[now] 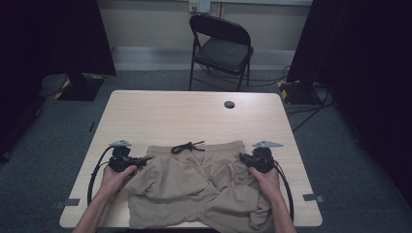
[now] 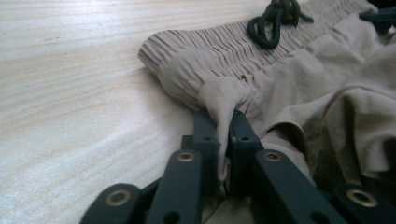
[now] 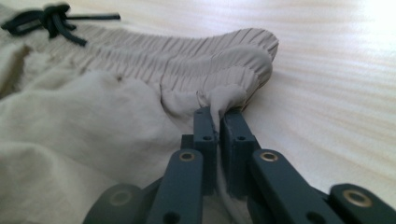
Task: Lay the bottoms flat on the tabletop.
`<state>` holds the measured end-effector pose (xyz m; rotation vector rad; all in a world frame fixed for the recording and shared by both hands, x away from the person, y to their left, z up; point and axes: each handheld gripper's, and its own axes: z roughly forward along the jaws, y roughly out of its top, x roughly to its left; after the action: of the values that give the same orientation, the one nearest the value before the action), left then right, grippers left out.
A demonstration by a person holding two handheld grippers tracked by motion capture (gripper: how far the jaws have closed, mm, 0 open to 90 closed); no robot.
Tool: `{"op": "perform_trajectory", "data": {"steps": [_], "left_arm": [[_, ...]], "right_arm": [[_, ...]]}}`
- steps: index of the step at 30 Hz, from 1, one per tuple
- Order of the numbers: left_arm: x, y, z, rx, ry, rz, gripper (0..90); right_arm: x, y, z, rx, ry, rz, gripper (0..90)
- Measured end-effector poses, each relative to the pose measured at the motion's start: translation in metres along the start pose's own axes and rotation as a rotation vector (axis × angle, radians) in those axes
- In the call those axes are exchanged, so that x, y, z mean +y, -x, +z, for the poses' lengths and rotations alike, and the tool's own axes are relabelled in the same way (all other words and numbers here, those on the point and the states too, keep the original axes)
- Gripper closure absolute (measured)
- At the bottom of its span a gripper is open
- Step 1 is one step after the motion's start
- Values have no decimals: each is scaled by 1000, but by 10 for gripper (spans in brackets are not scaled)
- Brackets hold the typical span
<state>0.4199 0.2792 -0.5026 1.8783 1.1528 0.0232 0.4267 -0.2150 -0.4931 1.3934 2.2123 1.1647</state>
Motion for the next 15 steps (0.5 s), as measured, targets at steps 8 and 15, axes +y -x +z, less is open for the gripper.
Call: {"op": "perform_trajectory", "data": {"steps": [8, 15], "left_arm": [[9, 9, -13, 11, 104, 18, 878], [28, 23, -33, -2, 195, 58, 881]], "right_arm": [[13, -2, -19, 32, 95, 15, 883], [36, -9, -39, 49, 190, -9, 886]]}}
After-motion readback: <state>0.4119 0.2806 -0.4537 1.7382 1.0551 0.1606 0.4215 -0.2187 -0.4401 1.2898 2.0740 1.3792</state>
